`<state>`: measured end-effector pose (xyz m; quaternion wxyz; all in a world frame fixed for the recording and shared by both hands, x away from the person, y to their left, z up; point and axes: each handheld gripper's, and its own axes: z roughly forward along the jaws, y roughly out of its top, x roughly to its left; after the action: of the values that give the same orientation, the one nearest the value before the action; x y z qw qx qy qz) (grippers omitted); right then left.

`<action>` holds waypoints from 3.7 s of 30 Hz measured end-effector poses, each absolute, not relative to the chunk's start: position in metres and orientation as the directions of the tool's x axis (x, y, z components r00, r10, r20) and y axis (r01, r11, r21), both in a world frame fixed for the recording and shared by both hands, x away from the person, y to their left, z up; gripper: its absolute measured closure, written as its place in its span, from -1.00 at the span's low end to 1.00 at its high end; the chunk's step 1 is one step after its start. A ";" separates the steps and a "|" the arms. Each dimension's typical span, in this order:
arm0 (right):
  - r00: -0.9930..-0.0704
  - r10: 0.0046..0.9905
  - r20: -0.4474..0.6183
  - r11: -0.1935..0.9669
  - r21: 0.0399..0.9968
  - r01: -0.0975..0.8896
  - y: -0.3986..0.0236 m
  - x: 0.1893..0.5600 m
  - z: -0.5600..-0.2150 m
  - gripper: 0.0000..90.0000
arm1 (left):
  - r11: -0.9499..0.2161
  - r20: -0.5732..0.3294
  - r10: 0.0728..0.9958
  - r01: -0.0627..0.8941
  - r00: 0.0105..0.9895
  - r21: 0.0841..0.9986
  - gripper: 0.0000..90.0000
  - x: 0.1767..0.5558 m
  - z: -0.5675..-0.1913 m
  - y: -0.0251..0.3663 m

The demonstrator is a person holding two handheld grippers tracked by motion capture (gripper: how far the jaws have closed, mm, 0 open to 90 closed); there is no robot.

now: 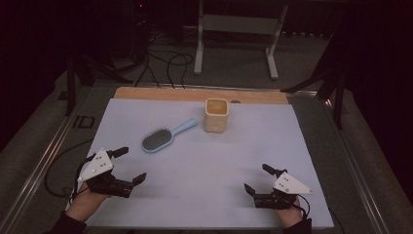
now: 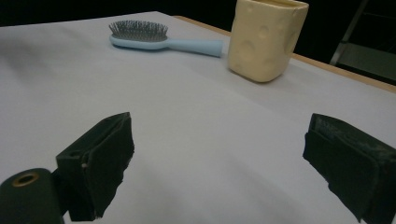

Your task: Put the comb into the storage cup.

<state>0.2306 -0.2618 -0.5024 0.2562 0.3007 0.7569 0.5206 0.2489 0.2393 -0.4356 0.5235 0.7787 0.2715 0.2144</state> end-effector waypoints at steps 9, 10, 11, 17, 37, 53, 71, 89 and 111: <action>-0.689 0.722 -0.065 0.267 0.945 0.191 -0.261 0.230 -0.502 -0.82 | -0.329 0.056 0.625 0.198 0.779 0.923 -1.00 0.270 -0.421 0.227; -0.689 0.722 -0.063 0.264 0.946 0.190 -0.261 0.230 -0.502 -0.82 | -0.325 0.052 0.624 0.198 0.779 0.925 -1.00 0.272 -0.419 0.226; -0.689 0.722 -0.066 0.266 0.945 0.188 -0.262 0.230 -0.501 -0.82 | -0.322 0.050 0.621 0.197 0.782 0.926 -1.00 0.273 -0.417 0.225; -0.690 0.721 -0.062 0.263 0.946 0.190 -0.262 0.230 -0.501 -0.82 | -0.326 0.032 0.612 0.216 0.790 0.920 -1.00 0.284 -0.409 0.221; -0.692 0.719 -0.064 0.256 0.950 0.179 -0.262 0.229 -0.499 -0.82 | -0.376 0.011 0.640 0.301 0.768 0.876 -0.97 0.325 -0.402 0.186; -0.692 0.720 -0.056 0.245 0.953 0.177 -0.262 0.228 -0.498 -0.82 | -0.415 -0.010 0.690 0.407 0.724 0.814 -0.52 0.367 -0.419 0.161; -0.695 0.717 -0.052 0.238 0.955 0.175 -0.263 0.228 -0.497 -0.82 | -0.453 -0.004 0.733 0.491 0.681 0.744 0.38 0.404 -0.436 0.132; -0.700 0.713 -0.044 0.234 0.956 0.178 -0.263 0.228 -0.498 -0.82 | -0.427 -0.032 0.788 0.583 0.615 0.691 0.99 0.441 -0.451 0.112; -0.719 0.694 -0.034 0.234 0.956 0.180 -0.261 0.227 -0.498 -0.82 | -0.377 -0.035 0.865 0.694 0.501 0.614 1.00 0.487 -0.483 0.097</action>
<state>0.2270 -0.2606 -0.4977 0.2356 0.2917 0.7492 0.5460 0.4868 0.0973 -0.4832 0.2896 0.8165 0.4771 0.1477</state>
